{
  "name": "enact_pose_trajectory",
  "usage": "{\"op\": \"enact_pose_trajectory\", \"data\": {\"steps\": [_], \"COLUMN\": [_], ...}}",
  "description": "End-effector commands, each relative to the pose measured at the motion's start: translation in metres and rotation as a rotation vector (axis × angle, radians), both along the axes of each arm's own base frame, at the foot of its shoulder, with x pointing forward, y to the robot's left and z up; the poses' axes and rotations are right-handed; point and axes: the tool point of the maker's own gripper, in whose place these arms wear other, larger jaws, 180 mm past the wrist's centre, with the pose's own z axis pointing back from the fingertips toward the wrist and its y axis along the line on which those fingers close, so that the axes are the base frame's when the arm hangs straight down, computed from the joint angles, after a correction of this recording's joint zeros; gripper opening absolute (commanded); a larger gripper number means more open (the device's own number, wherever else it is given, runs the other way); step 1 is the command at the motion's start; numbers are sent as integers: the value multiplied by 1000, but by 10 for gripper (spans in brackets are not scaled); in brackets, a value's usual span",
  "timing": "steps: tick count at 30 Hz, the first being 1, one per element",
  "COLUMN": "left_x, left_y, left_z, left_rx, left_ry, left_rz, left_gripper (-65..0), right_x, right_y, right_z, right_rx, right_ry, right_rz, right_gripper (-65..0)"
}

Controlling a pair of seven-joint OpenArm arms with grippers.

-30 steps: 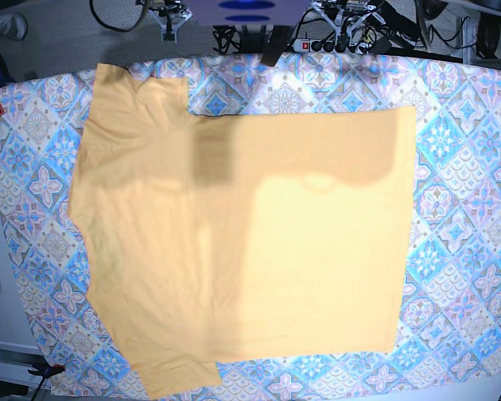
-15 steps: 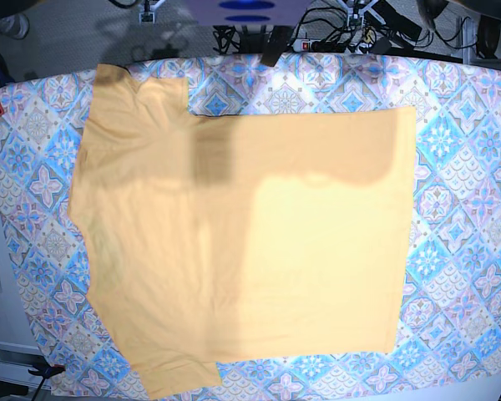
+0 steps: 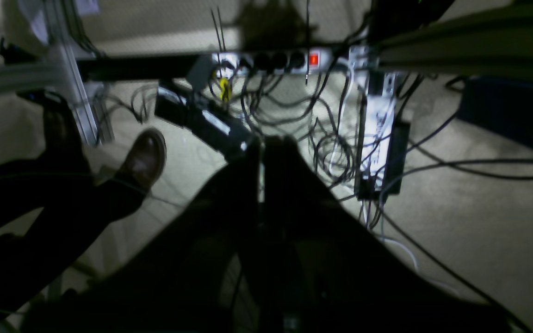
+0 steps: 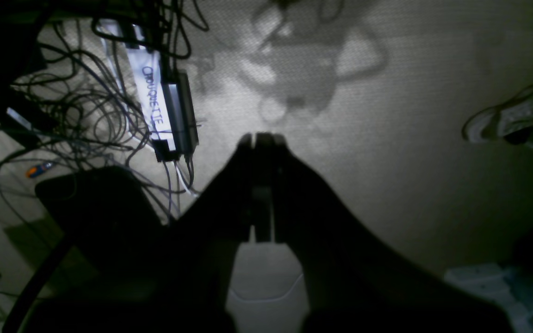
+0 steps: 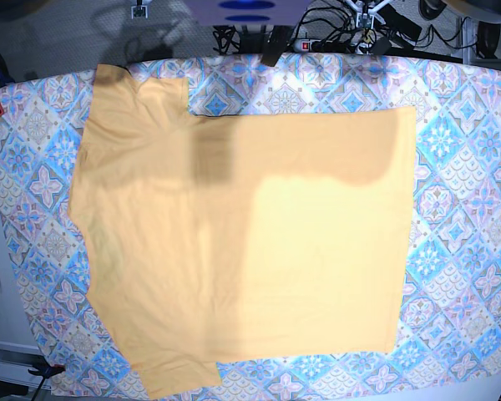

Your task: Fold the T-shirt properly

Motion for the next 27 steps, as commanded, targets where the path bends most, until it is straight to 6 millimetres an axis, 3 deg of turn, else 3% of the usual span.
{"op": "enact_pose_trajectory", "data": {"steps": [1, 9, 15, 21, 27], "left_x": [0, 24, 49, 61, 82], "left_y": [0, -9, -17, -24, -31], "left_z": [7, 42, 81, 110, 140], "left_rx": [3, -13, -28, -40, -52], "left_ry": [-24, -148, -264, -334, -422], "left_rz": [-3, -28, -50, -62, -73], "left_gripper": [-650, -650, -650, -650, -650], "right_x": [0, 25, 44, 59, 78], "right_y": [-14, -17, -20, -43, -38], "right_z": [6, 35, 62, 95, 123], "right_rx": [-24, -37, -47, -108, -110], "right_ry": [-22, -143, -232, -314, -393], "right_rz": [8, 40, 75, 56, 86], "right_gripper": [-650, -650, -650, -650, -650]}}
